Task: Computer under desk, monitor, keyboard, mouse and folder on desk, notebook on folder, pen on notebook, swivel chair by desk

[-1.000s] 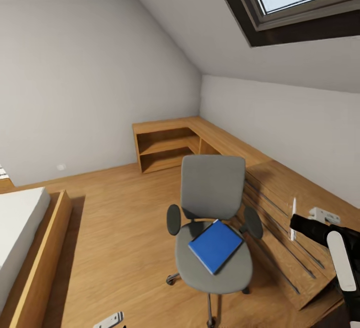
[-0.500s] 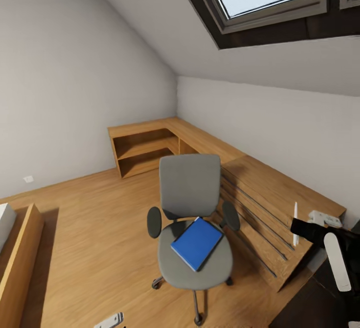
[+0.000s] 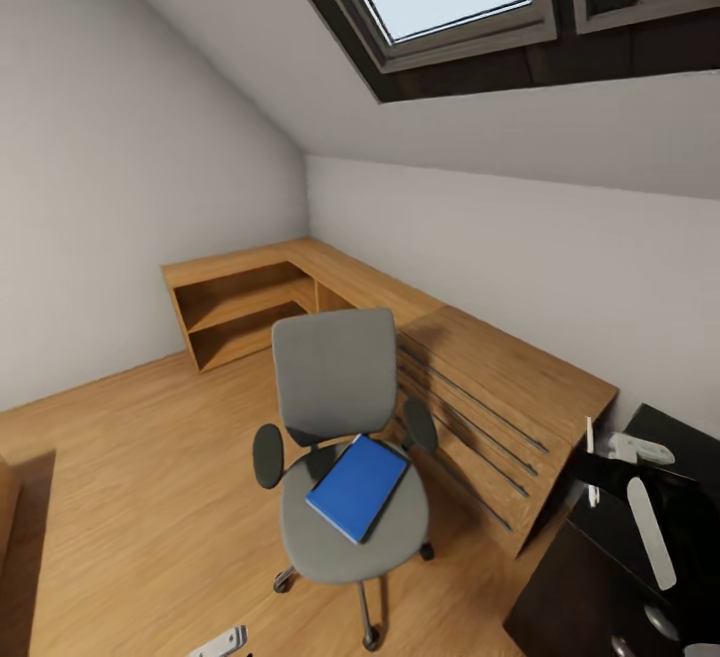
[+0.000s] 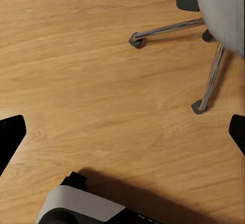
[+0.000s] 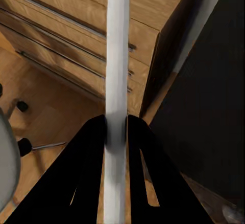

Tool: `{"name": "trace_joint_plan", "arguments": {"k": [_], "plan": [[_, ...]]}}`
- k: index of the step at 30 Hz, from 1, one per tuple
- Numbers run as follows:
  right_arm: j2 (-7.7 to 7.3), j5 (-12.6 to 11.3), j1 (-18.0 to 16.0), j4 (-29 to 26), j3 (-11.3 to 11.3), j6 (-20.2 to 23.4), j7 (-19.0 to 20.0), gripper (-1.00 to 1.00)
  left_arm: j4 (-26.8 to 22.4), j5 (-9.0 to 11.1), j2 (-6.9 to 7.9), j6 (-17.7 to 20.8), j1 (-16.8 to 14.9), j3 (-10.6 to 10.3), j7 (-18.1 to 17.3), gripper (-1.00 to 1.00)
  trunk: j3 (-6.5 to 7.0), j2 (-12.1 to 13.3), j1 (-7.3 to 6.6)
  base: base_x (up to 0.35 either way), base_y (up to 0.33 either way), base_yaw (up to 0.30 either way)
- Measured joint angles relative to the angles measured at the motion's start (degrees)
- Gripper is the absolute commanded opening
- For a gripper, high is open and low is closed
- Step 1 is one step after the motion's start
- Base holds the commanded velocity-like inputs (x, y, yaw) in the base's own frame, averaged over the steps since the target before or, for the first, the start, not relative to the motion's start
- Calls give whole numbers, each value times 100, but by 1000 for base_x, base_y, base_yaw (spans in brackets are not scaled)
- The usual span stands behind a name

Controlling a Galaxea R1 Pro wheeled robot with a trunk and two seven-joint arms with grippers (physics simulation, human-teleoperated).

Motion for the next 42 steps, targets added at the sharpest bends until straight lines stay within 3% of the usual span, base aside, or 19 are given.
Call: {"name": "trace_joint_plan", "arguments": {"k": [10, 20, 32, 39, 42], "plan": [[1, 65, 0, 4, 39, -29, -2, -100, -5, -2, -3, -20, 0, 0, 0, 100, 28, 0, 0, 0, 0, -296], [8, 296, 0, 52, 318, -57, -23, -100, -12, -147, -1, -590, 1, -132, -14, 100, 56, 0, 0, 0, 0, -296], [10, 317, -1, 310, 514, -365, -24, -100, -12, -174, -1, -657, 1, -146, -12, 100, 90, 0, 0, 0, 0, -278], [8, 313, -1, 321, 969, -418, -4, -100, -4, -172, 0, -659, 1, -149, -5, 100, 92, 0, 0, 0, 0, -25], [10, 314, -1, 326, 1031, -419, -3, -100, -4, -173, 0, -659, 1, -149, -5, 100, 92, 0, 0, 0, 0, -4]]}}
